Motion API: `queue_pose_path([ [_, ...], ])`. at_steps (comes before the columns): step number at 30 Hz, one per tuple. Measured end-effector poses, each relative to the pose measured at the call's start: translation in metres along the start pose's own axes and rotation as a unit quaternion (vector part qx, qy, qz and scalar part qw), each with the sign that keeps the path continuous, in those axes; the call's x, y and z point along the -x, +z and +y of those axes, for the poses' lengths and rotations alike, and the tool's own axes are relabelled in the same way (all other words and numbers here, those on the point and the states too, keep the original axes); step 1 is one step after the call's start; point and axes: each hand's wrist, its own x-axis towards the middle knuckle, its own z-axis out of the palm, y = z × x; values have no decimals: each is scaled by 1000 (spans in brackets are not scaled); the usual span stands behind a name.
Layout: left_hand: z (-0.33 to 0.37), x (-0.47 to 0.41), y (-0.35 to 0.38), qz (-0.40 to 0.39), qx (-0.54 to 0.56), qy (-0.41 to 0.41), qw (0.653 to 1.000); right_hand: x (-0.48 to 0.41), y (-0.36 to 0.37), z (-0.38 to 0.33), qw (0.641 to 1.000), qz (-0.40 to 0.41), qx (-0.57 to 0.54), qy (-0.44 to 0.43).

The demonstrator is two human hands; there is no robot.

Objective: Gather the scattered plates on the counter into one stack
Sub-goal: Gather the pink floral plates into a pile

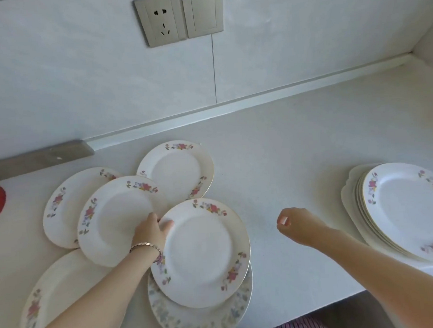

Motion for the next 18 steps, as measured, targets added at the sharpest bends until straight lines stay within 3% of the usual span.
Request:
queue_pose_path([
  [10, 16, 17, -24, 37, 126, 158, 979, 6, -2, 11, 996, 33, -71, 36],
  [18, 95, 68, -21, 112, 248, 137, 953, 29, -38, 82, 988, 91, -106, 72],
])
